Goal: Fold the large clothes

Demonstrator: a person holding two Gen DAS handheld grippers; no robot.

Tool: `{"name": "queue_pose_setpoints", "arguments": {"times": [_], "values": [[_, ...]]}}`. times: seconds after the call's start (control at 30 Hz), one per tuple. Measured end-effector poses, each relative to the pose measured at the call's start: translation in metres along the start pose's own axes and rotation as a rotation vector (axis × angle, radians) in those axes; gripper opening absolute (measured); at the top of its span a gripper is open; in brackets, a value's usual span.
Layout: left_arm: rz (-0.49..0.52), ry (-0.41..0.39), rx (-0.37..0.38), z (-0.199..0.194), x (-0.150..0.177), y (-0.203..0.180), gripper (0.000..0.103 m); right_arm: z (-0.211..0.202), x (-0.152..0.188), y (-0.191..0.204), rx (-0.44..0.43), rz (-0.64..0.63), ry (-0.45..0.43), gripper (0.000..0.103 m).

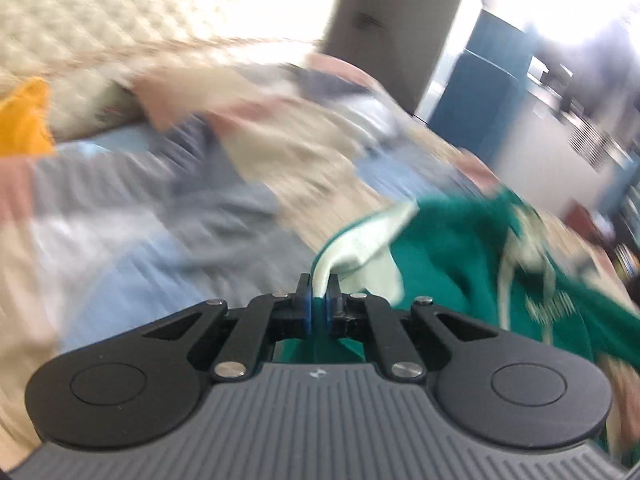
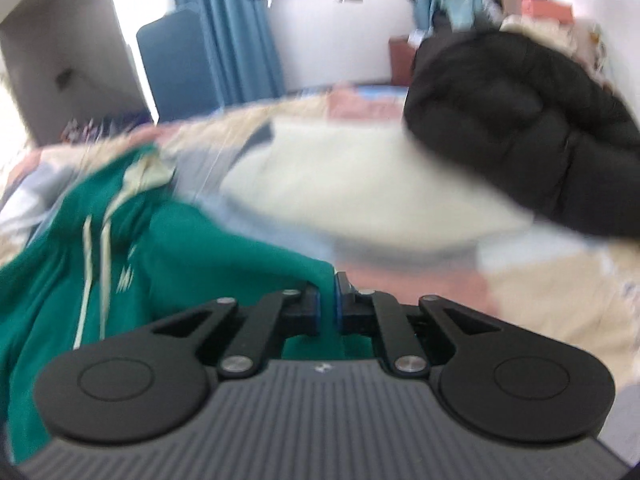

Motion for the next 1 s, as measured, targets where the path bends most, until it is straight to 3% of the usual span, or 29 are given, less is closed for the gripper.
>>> {"name": "queue_pose_setpoints", "arguments": {"times": [0.17, 0.3, 0.4, 0.5, 0.67, 0.83, 0.9, 0.93, 0.97, 1.0], "values": [[-0.062, -0.053, -0.167, 0.050, -0.078, 0.028, 0.007, 0.016, -0.062, -0.011, 0.036, -0.002, -0.108, 0.009], [-0.023, -0.082, -0.278, 0.098, -0.103, 0.033, 0.007, 0.058, -0.090, -0.015, 0.123, -0.030, -0.153, 0.009], [-0.159, -0.054, -0.309, 0.139, -0.095, 0.050, 0.008, 0.091, -0.089, -0.023, 0.171, -0.033, -0.182, 0.009], [-0.227, -0.014, -0.350, 0.172, -0.078, 0.069, 0.008, 0.125, -0.074, -0.033, 0.217, -0.038, -0.195, 0.009], [-0.224, 0.022, -0.368, 0.207, -0.062, 0.087, 0.009, 0.162, -0.053, -0.049, 0.211, -0.011, -0.199, 0.010], [-0.216, 0.009, -0.362, 0.205, -0.062, 0.083, 0.010, 0.169, -0.043, -0.054, 0.200, -0.001, -0.191, 0.012], [-0.223, -0.005, -0.354, 0.194, -0.062, 0.076, 0.015, 0.163, -0.040, -0.055, 0.191, 0.034, -0.192, 0.015], [-0.227, -0.013, -0.343, 0.186, -0.062, 0.072, 0.026, 0.160, -0.038, -0.053, 0.194, 0.052, -0.185, 0.018], [-0.229, -0.017, -0.338, 0.180, -0.062, 0.068, 0.047, 0.156, -0.037, -0.052, 0.192, 0.071, -0.181, 0.034], [-0.222, -0.025, -0.342, 0.171, -0.062, 0.062, 0.056, 0.149, -0.035, -0.052, 0.195, 0.088, -0.186, 0.054]]}}
Point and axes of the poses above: each gripper's, at about its wrist camera, not at the fingertips, and z roughly the way its jaws point, y to its left, x to its underside, the point moved 5 cm from there along z, roughly the way its jaws point
